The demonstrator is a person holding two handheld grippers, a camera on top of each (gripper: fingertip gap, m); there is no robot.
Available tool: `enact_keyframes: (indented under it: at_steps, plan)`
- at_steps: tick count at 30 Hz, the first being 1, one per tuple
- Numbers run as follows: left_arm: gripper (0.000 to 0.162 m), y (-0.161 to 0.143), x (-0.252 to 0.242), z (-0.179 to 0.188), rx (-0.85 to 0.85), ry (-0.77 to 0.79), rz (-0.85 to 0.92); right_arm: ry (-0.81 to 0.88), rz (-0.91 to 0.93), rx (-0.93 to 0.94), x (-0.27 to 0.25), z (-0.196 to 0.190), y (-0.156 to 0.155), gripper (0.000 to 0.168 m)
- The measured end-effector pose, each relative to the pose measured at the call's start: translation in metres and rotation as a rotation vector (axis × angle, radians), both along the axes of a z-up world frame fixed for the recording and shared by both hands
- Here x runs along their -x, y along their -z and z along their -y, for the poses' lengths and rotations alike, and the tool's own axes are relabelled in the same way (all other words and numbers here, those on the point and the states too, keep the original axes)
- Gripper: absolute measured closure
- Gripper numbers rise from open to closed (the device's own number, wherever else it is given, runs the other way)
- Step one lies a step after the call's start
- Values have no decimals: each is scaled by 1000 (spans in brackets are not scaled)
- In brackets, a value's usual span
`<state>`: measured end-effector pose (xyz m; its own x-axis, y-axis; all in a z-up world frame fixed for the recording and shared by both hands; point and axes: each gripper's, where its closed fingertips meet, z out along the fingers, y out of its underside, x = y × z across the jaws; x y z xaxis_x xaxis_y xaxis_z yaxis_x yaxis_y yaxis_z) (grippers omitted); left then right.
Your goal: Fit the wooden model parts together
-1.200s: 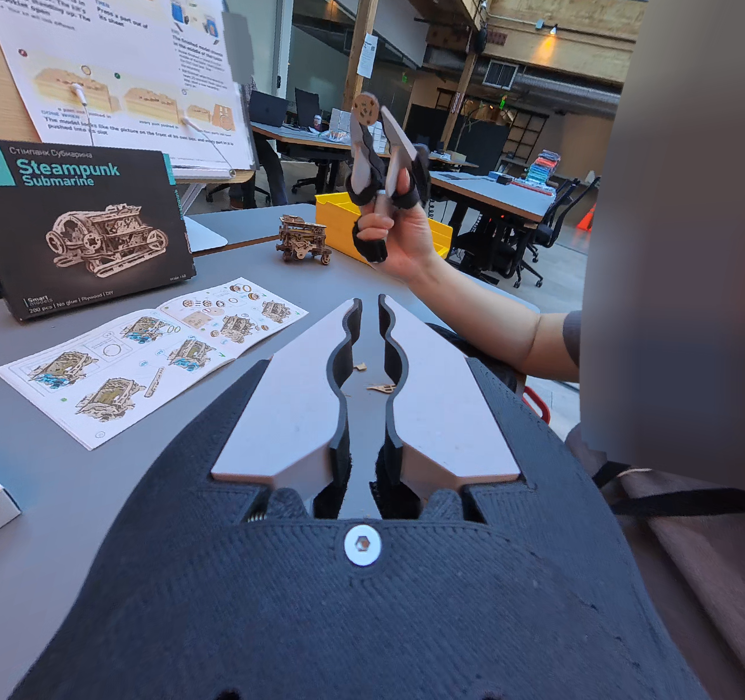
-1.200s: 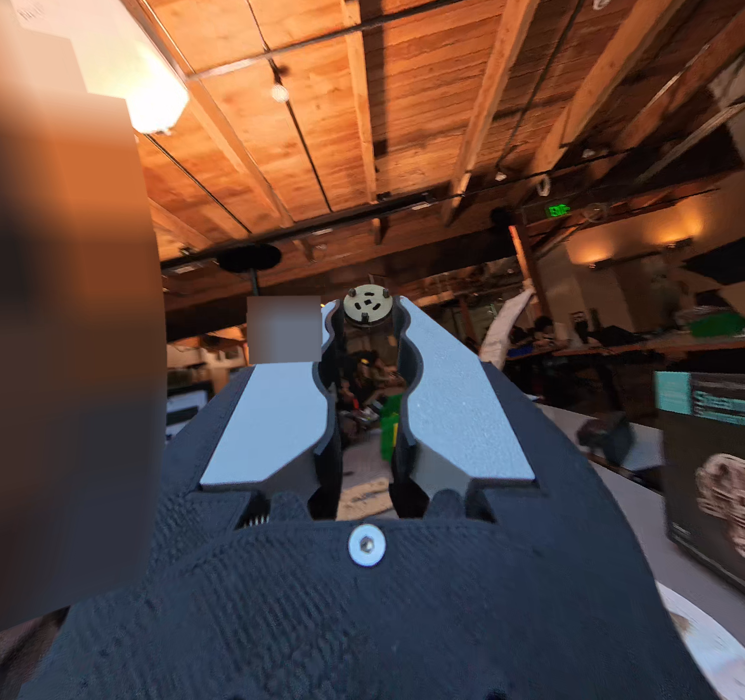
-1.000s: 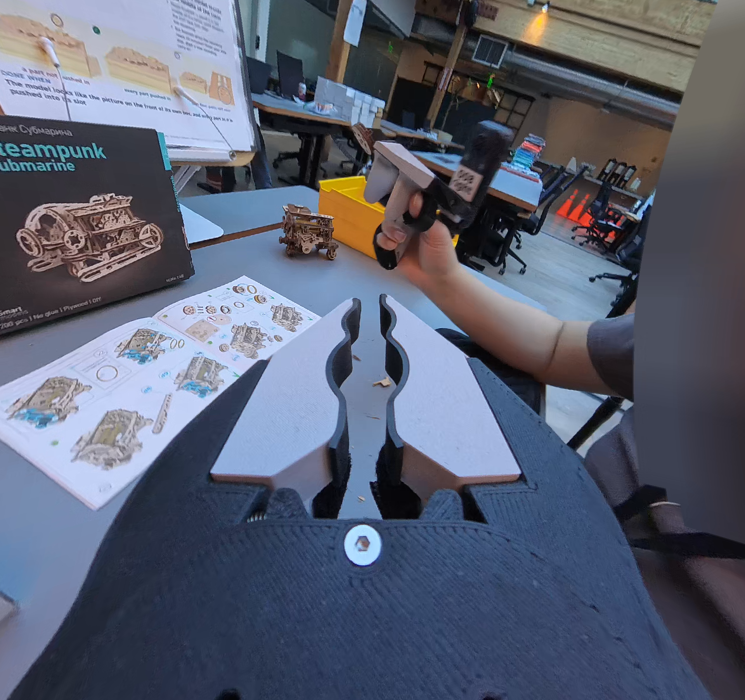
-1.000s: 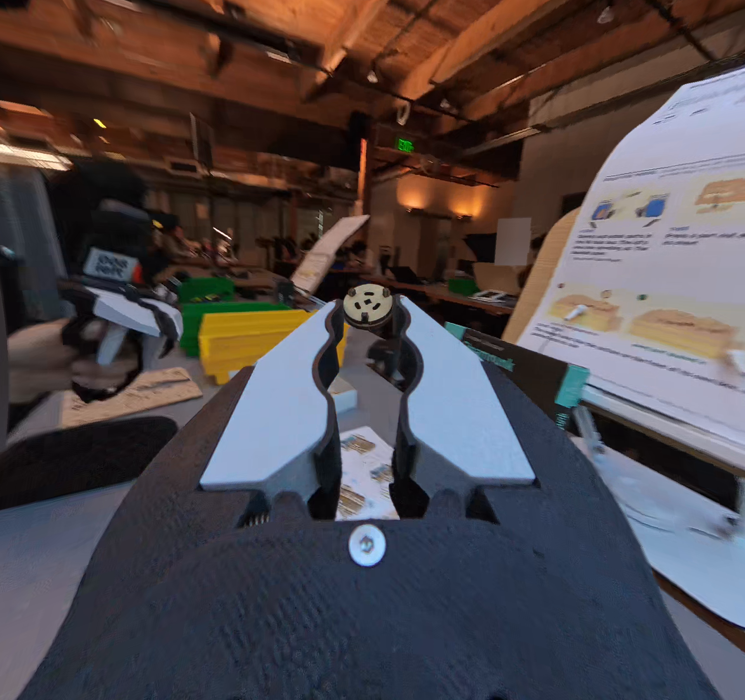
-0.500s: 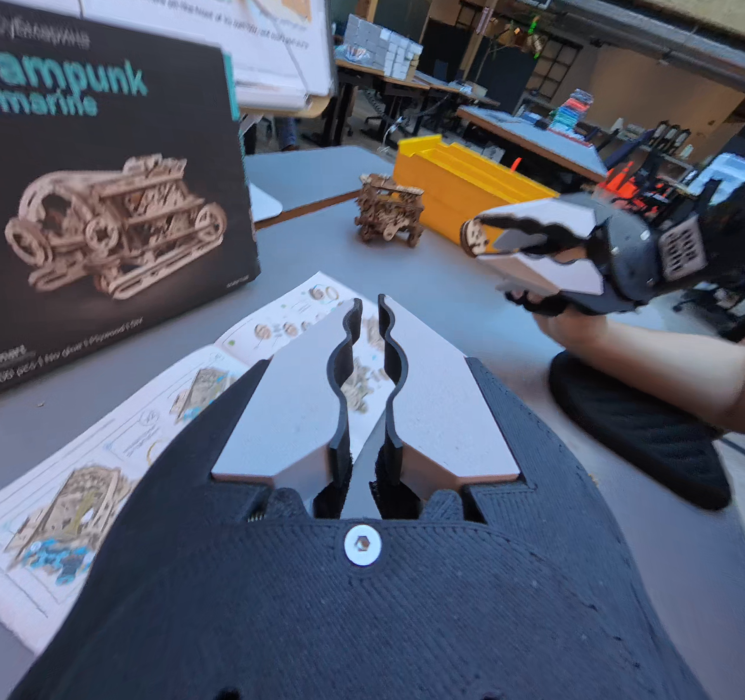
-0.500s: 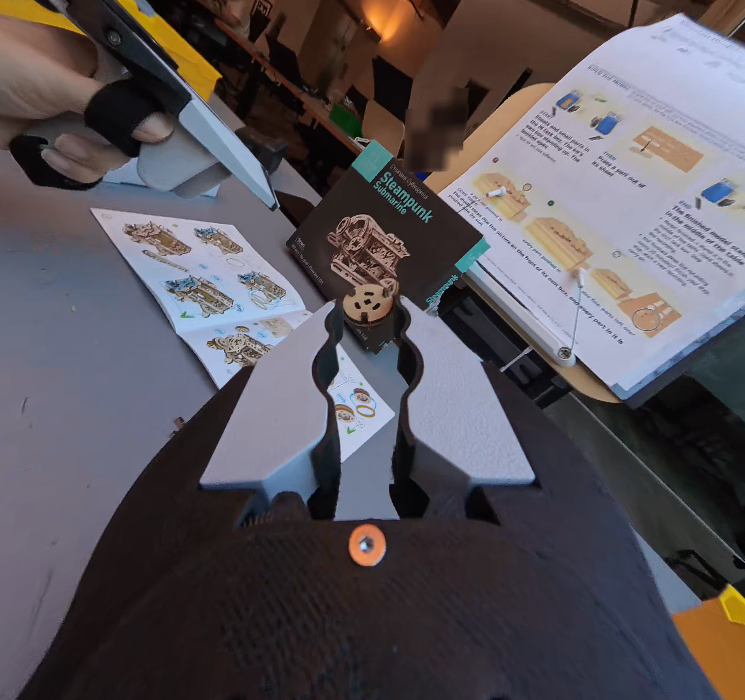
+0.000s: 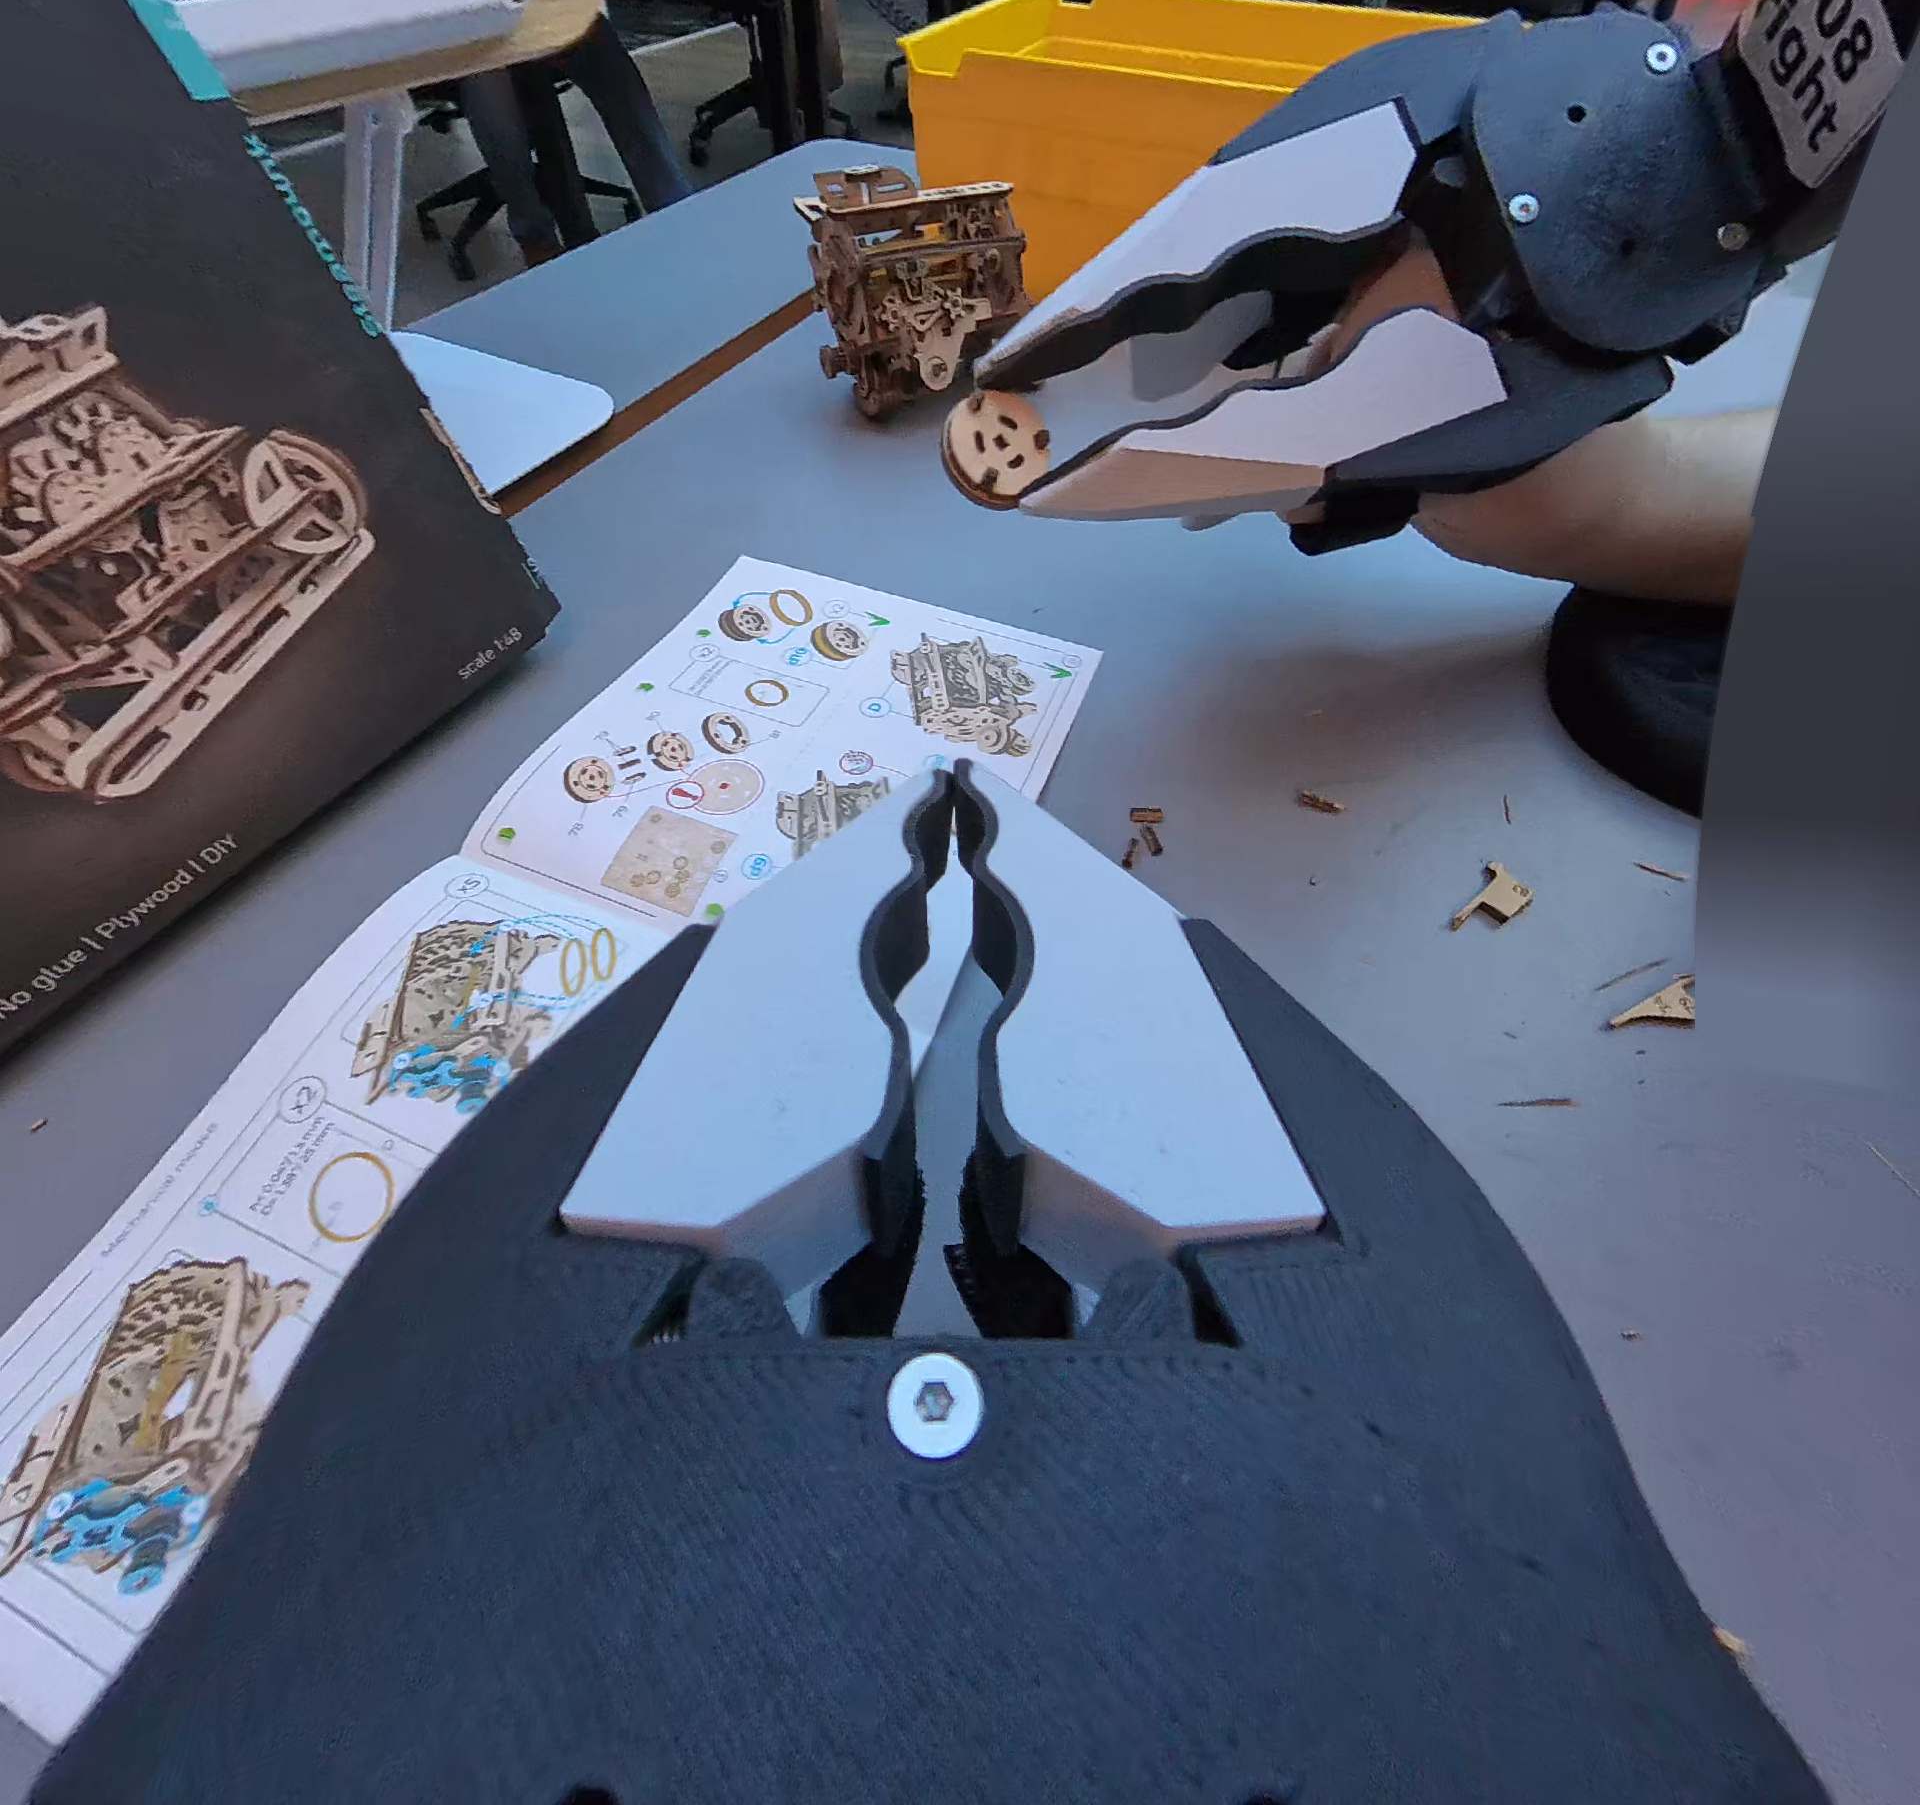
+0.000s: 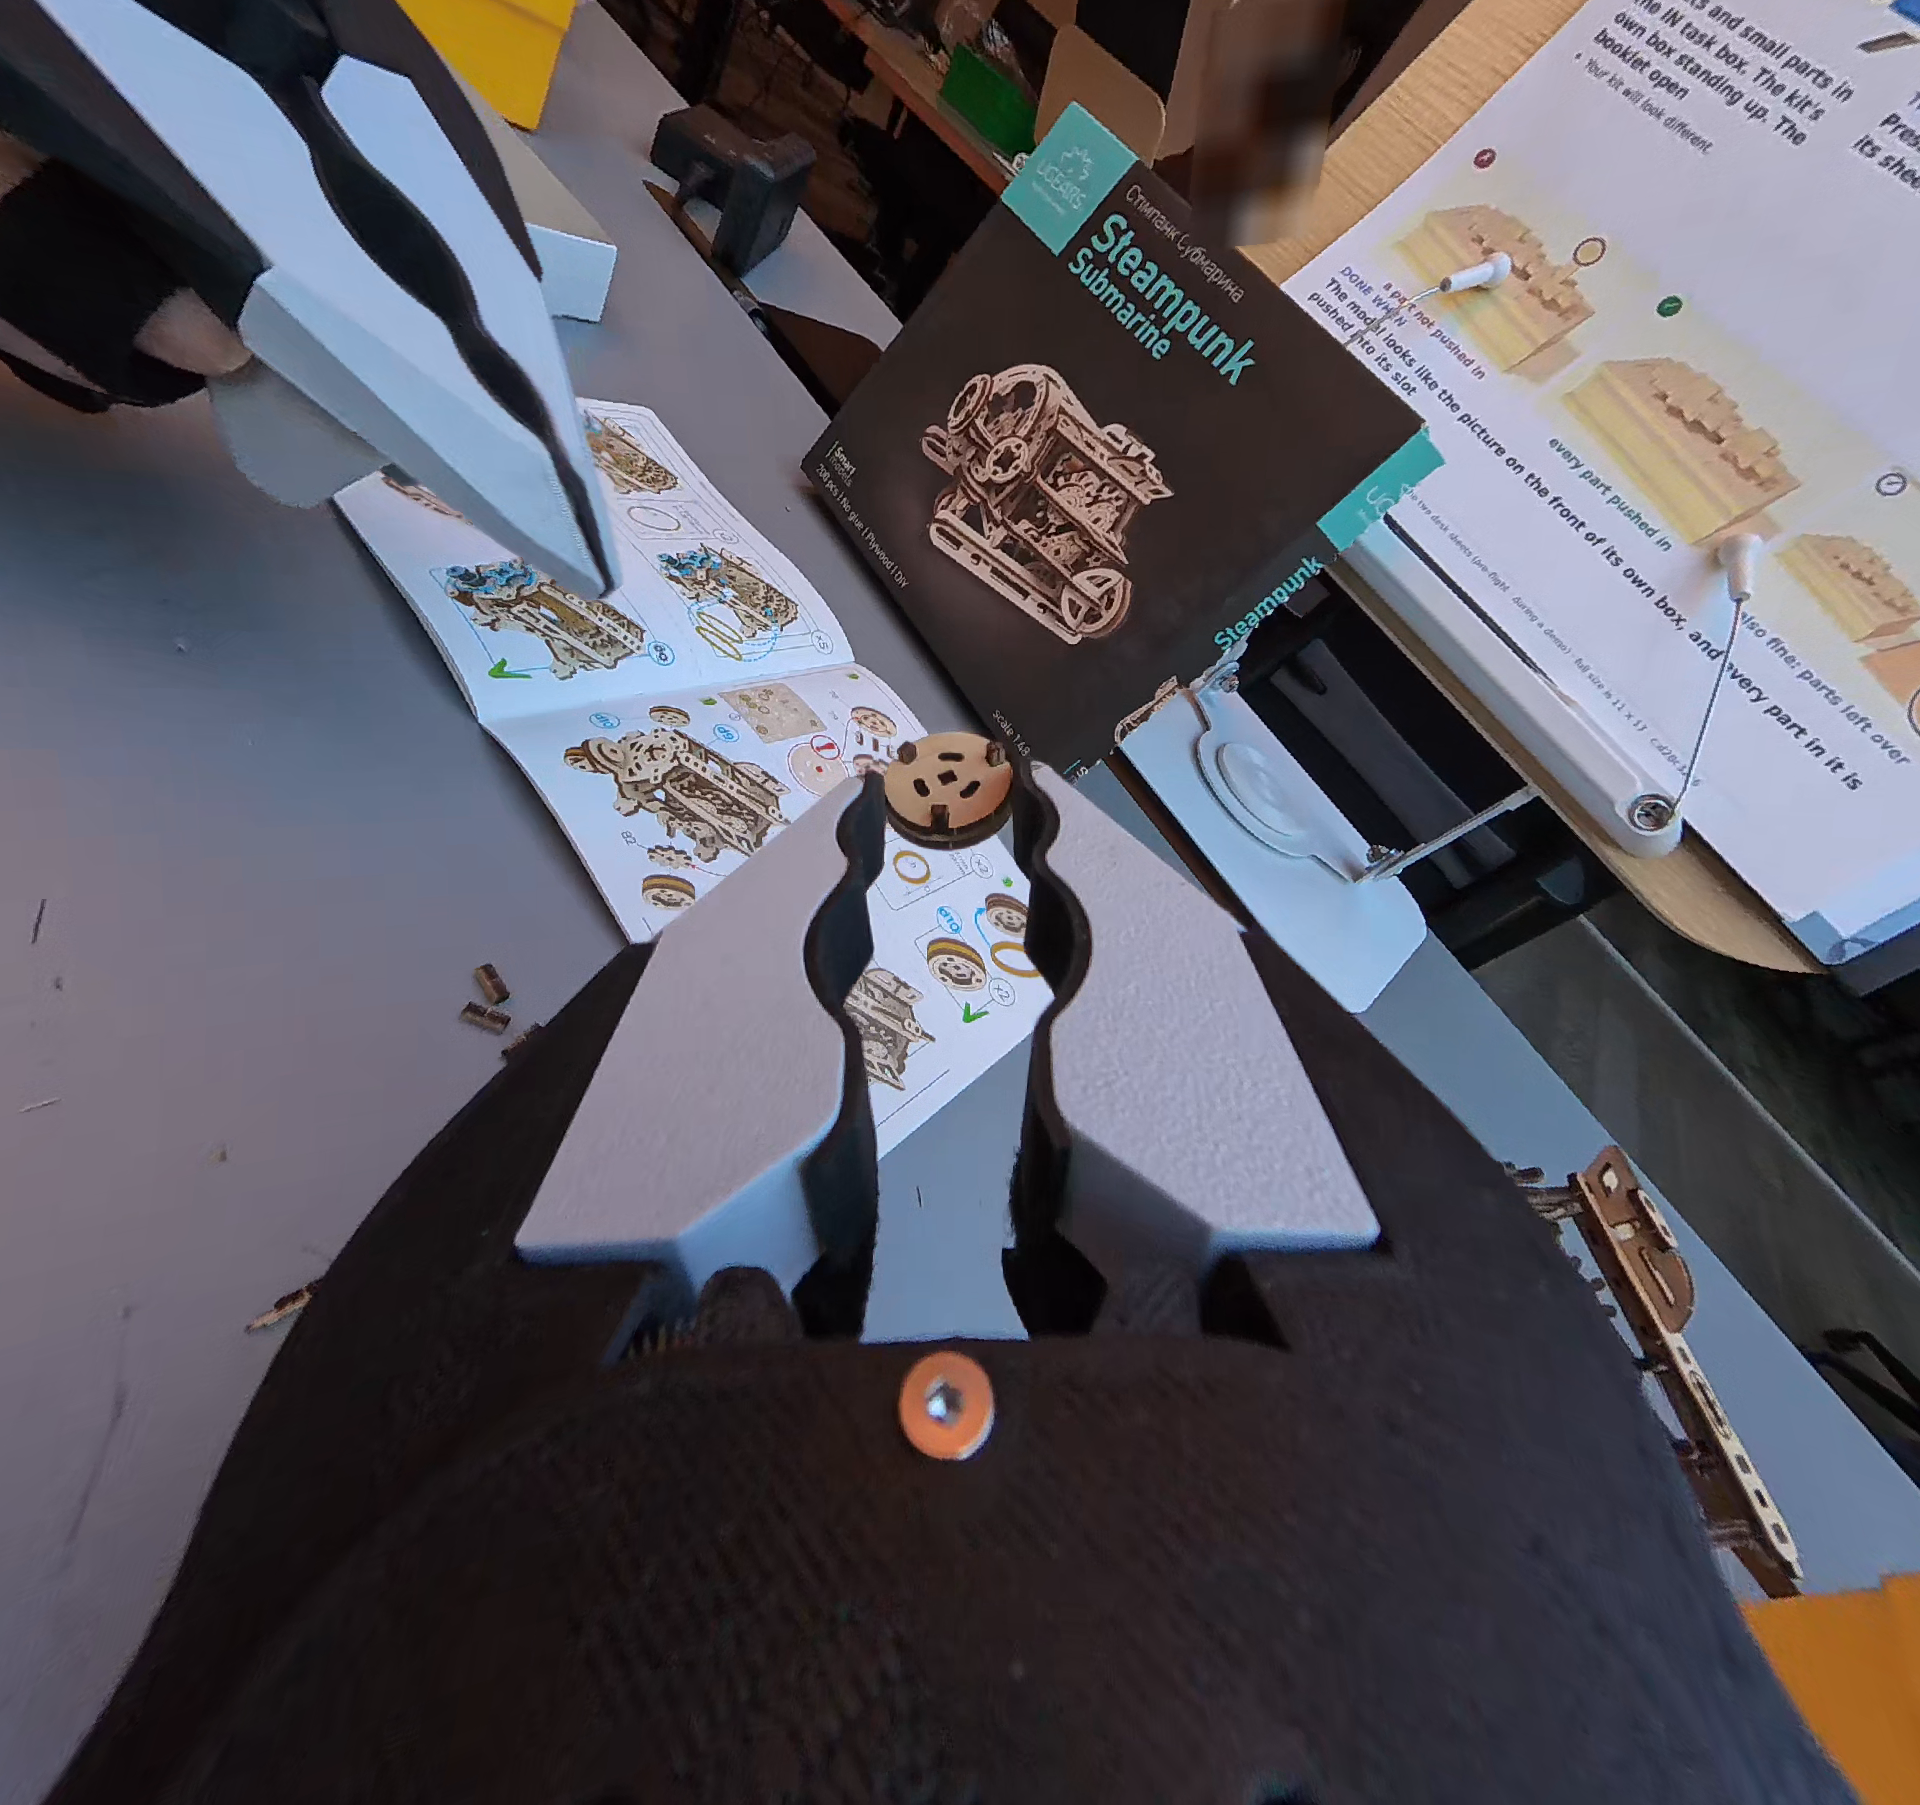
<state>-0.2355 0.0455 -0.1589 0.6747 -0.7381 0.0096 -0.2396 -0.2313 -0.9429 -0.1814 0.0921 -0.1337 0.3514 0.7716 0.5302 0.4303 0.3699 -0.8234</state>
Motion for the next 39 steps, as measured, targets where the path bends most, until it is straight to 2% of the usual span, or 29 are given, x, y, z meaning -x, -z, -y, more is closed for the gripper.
enact_keyframes:
  at_steps: [11,33,39]
  plan:
    - [162,17,-15,8,47,71,-48,2,2,13,0,-1,2,145]
    - [162,23,-15,9,69,76,-56,4,4,14,0,-1,2,145]
    - [162,23,-14,8,67,73,-62,81,-18,28,-9,-13,-1,145]
